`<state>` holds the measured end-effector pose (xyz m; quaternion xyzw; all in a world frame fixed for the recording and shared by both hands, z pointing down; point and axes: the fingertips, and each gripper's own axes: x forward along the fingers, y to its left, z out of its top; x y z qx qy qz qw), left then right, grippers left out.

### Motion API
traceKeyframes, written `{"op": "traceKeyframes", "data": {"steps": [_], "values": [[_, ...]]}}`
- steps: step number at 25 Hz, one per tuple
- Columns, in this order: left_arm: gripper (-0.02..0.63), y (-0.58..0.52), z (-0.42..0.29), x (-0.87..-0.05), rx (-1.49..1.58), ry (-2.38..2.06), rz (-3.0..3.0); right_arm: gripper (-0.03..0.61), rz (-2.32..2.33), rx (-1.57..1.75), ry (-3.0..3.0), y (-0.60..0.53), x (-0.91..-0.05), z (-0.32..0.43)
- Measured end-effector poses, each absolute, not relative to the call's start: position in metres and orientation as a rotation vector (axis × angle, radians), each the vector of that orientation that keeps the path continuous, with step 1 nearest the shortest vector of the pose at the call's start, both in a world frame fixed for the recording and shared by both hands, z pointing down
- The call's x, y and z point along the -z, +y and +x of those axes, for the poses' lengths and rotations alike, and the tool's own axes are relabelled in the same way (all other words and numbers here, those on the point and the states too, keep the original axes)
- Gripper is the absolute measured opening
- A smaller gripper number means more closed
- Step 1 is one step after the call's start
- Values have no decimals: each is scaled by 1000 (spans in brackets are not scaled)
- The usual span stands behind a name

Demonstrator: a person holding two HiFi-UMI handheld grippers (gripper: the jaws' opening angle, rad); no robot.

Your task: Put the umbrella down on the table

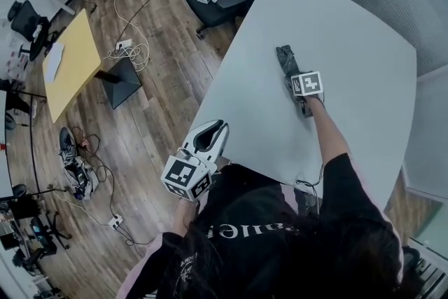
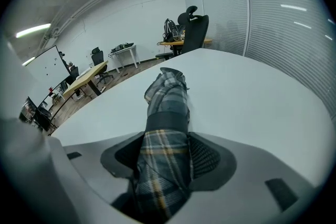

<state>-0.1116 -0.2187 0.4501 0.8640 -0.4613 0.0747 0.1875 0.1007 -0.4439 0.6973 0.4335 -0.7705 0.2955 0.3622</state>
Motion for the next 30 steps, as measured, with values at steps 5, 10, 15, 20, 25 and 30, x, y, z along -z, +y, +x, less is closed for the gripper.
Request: {"op": "traceKeyframes", "data": {"steps": [5,10,15,20,25,30], "values": [[66,-216,-108,-453,-215,-1300,2430,299,1133,-798,-1972,-443,-700,102],[66,-213,-109,-454,-215,-1300,2434,302,1218,-825,-2016,-435,-684,107],[66,-215,-103,-452,-205,-1267,2460,302,1297,-797,-2097,-420,-649,121],[66,-216,-92,-452,-203,-1204,2495,300,1330,-801,-2226,-394,-610,132],[66,-217,-81,-450,-204,-1125,2537,292,1393,-844,-2332,-358,-565,143],[66,-216,-70,-449,-207,-1037,2576,256,1566,-880,-2385,-317,-528,163]]}}
